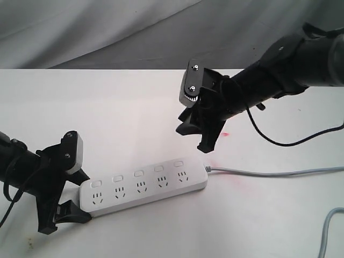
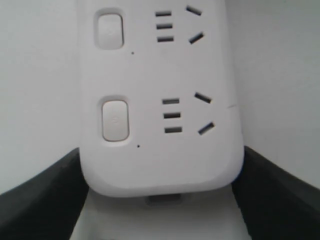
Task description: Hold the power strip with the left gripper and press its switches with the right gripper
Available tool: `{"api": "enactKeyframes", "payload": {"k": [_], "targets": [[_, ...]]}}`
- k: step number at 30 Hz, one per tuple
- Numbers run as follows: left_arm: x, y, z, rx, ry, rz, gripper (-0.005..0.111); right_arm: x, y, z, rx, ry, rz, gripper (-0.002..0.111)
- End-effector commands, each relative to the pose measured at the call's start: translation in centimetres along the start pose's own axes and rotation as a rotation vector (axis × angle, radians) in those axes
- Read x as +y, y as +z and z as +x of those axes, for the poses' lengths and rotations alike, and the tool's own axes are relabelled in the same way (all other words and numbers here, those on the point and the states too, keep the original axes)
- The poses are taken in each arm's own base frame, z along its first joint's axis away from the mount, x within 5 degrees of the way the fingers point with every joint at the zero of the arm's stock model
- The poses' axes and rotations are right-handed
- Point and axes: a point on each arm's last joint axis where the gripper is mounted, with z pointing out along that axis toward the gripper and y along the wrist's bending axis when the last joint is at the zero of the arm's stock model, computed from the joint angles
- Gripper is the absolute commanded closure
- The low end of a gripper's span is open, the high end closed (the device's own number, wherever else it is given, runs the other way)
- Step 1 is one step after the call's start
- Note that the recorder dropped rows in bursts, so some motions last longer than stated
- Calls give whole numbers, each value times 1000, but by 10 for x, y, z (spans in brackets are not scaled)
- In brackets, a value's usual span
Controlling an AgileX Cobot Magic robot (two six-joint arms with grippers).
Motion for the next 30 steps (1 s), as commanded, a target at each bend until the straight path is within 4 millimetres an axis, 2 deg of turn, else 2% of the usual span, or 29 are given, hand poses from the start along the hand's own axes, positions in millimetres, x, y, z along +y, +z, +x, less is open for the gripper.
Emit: {"api": "enactKeyframes", "payload": {"k": [1,4,11,14,18,25,28,30], "targets": [[1,0,-2,-7,4,-2,54,17,-36,-8,-28,7,84,107],[1,0,-2,-7,4,-2,54,40,-65,-5,-38,18,157,108],[1,0,-2,-7,4,-2,54,137,-129,26,-115,80,280,108],[1,0,-2,-7,4,-2,54,166,-148,35,-157,48,339,108],[1,0,-2,-7,4,-2,54,176,-158,36,-188,20,375,108],[1,0,-2,-7,4,-2,54,178,-160,35,-197,17,383,108],[1,0,-2,-7,4,-2,54,181,-168,35,-225,15,445,108],[1,0,-2,-7,4,-2,54,183,-174,39,-251,73,520,108]]}}
